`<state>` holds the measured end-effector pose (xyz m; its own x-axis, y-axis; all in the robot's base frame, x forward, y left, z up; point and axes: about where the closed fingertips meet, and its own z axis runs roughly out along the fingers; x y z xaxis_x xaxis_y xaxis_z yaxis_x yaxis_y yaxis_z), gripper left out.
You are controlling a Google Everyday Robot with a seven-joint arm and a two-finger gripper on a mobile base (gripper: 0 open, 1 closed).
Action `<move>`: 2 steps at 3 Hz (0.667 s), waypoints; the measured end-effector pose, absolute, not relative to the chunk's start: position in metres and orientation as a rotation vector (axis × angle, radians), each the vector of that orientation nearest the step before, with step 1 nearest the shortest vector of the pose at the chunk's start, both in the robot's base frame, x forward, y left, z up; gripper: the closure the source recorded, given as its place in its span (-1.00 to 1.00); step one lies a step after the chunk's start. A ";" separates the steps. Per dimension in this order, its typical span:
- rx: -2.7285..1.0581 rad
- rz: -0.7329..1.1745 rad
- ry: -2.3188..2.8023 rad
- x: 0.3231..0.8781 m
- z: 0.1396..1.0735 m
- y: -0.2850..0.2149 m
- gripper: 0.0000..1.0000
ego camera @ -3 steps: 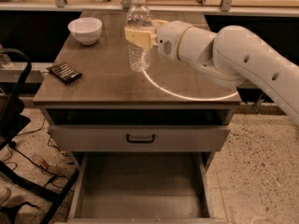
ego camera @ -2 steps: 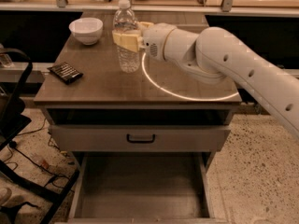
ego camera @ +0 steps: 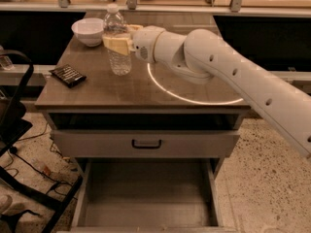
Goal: Move water bottle near rxbar chocolate
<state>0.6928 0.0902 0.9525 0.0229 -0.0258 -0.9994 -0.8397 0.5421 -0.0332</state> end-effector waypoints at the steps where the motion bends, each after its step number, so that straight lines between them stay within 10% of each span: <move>1: -0.846 0.794 1.389 0.696 0.951 0.123 1.00; 2: -0.883 0.825 1.376 0.698 0.946 0.147 1.00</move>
Offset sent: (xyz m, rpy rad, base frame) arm 0.0077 0.0693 -0.0074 0.0063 -0.0151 0.1281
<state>0.6979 0.1472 0.9462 0.0351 -0.0204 -0.9992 -0.8909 0.4523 -0.0405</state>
